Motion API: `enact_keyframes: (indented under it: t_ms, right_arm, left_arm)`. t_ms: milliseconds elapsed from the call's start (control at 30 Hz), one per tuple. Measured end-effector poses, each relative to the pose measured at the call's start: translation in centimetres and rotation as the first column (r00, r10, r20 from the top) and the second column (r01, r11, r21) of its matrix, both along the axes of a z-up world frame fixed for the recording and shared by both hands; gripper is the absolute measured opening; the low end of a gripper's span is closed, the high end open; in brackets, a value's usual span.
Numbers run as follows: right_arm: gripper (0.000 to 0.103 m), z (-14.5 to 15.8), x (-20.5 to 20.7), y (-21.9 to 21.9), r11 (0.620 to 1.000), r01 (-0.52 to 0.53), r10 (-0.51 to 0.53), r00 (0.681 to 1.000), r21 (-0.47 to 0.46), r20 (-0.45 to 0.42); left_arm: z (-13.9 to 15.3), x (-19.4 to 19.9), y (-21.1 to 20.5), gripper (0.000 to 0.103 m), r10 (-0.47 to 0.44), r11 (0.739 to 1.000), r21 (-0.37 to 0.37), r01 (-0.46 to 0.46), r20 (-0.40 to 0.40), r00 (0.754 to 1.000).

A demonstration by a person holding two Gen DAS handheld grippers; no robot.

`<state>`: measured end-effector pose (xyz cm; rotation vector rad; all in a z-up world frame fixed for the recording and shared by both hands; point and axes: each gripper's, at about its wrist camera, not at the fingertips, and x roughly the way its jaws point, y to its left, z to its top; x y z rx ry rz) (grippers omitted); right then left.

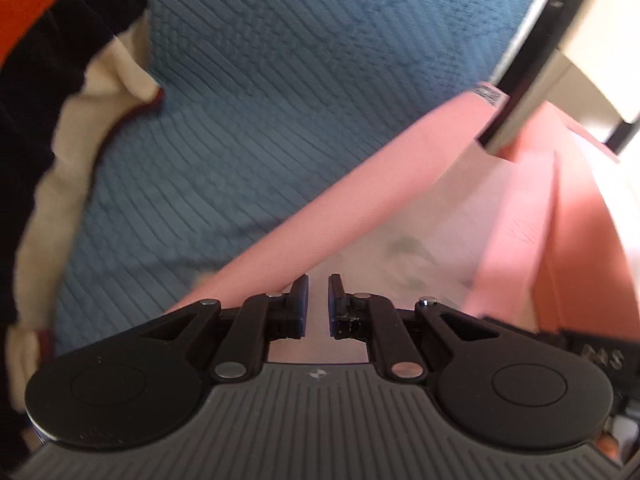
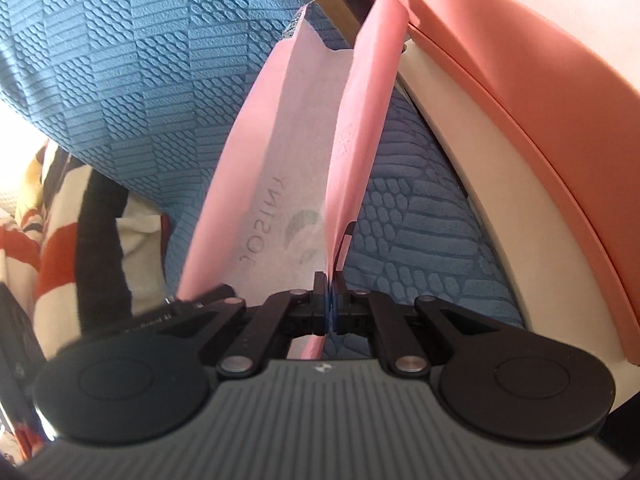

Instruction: Organize objects

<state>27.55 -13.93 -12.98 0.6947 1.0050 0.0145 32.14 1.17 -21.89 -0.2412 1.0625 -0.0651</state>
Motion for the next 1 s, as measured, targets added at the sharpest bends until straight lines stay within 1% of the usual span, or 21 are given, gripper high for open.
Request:
enact_keyframes:
  t_ms: [33, 100, 200, 267, 500, 567, 633, 733, 933, 967, 1000]
  right_arm:
    - [0.005, 0.0, 0.0, 0.0, 1.0, -0.002, 0.002, 1.0, -0.004, 0.0]
    - [0.005, 0.0, 0.1, -0.1, 1.0, -0.002, 0.002, 1.0, -0.008, -0.003]
    - [0.005, -0.1, 0.1, 0.0, 1.0, -0.002, 0.002, 1.0, -0.007, -0.007]
    - [0.005, -0.1, 0.2, -0.1, 1.0, -0.001, 0.001, 1.0, -0.01, -0.009]
    - [0.005, -0.4, 0.4, 0.2, 0.999, 0.012, -0.013, 1.0, -0.032, -0.027]
    - [0.005, -0.4, 0.5, 0.2, 0.999, 0.014, -0.016, 0.999, -0.039, -0.031]
    - [0.005, -0.5, 0.7, 0.2, 0.999, 0.014, -0.015, 0.999, -0.045, -0.034]
    - [0.005, -0.6, 1.0, 0.5, 0.999, 0.008, -0.01, 0.999, -0.046, -0.035]
    - [0.005, -0.6, 1.4, 0.7, 0.998, 0.01, -0.012, 0.999, -0.057, -0.039]
    - [0.005, -0.7, 1.5, 0.7, 0.998, 0.011, -0.013, 0.999, -0.058, -0.041]
    - [0.005, -0.8, 1.6, 0.8, 0.998, 0.011, -0.013, 0.999, -0.059, -0.043]
  left_arm:
    - [0.0, 0.3, 0.2, 0.011, 0.012, 1.0, 0.027, -0.012, -0.001, 1.0]
    - [0.4, 0.7, 0.2, 0.011, 0.01, 0.994, 0.105, -0.01, 0.005, 1.0]
    - [0.2, 1.3, -0.1, 0.011, -0.032, 0.973, 0.228, 0.032, -0.003, 0.999]
    - [0.0, 1.9, -0.2, 0.011, -0.05, 0.96, 0.275, 0.051, -0.01, 0.999]
    - [-0.9, 4.4, 0.7, 0.011, -0.026, 0.954, 0.298, 0.039, -0.046, 0.999]
    - [-1.4, 5.1, 0.8, 0.011, -0.032, 0.95, 0.308, 0.05, -0.065, 0.997]
    - [-2.0, 5.9, 0.6, 0.011, -0.054, 0.935, 0.346, 0.079, -0.08, 0.995]
    - [-2.5, 6.4, 0.1, 0.011, -0.102, 0.906, 0.405, 0.12, -0.066, 0.993]
    - [-3.3, 7.7, 0.8, 0.011, -0.085, 0.878, 0.47, 0.088, -0.028, 0.996]
    - [-3.3, 7.9, 0.9, 0.011, -0.081, 0.877, 0.474, 0.084, -0.027, 0.996]
    - [-3.2, 7.9, 1.1, 0.011, -0.075, 0.881, 0.466, 0.081, -0.031, 0.997]
